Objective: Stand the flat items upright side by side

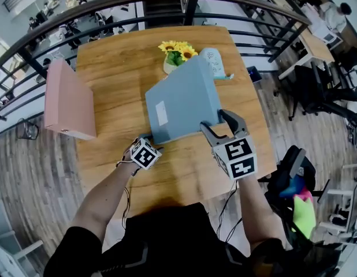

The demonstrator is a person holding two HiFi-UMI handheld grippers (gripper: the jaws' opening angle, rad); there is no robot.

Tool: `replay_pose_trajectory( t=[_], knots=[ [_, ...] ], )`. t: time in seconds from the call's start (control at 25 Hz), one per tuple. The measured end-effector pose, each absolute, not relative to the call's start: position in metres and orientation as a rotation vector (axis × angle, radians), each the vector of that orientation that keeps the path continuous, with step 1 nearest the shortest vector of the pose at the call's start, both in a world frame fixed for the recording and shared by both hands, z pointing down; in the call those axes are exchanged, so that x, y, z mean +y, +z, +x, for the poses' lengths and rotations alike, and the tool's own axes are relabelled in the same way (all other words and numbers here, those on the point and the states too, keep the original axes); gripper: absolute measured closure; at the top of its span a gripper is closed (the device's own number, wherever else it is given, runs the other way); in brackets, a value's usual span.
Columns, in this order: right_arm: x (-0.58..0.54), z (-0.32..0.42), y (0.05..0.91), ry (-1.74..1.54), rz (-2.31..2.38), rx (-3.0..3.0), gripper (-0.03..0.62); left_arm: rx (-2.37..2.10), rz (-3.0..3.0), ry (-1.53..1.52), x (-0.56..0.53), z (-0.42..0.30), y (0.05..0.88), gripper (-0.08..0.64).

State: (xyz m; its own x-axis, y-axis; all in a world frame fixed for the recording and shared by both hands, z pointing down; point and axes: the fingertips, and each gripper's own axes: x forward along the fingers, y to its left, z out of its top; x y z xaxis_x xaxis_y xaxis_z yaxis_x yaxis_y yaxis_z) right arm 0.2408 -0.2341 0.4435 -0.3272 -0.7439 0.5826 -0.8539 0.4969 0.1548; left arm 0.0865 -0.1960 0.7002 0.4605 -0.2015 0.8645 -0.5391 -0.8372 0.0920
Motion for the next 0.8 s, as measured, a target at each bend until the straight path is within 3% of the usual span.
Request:
replay_pose_trajectory(
  t=[0.8],
  knots=[
    [-0.210,0.094,0.406,-0.148,1.057,-2.134,0.325,-0.589,2.315,1.273,-0.167,0.049,0.700,0.270]
  ],
)
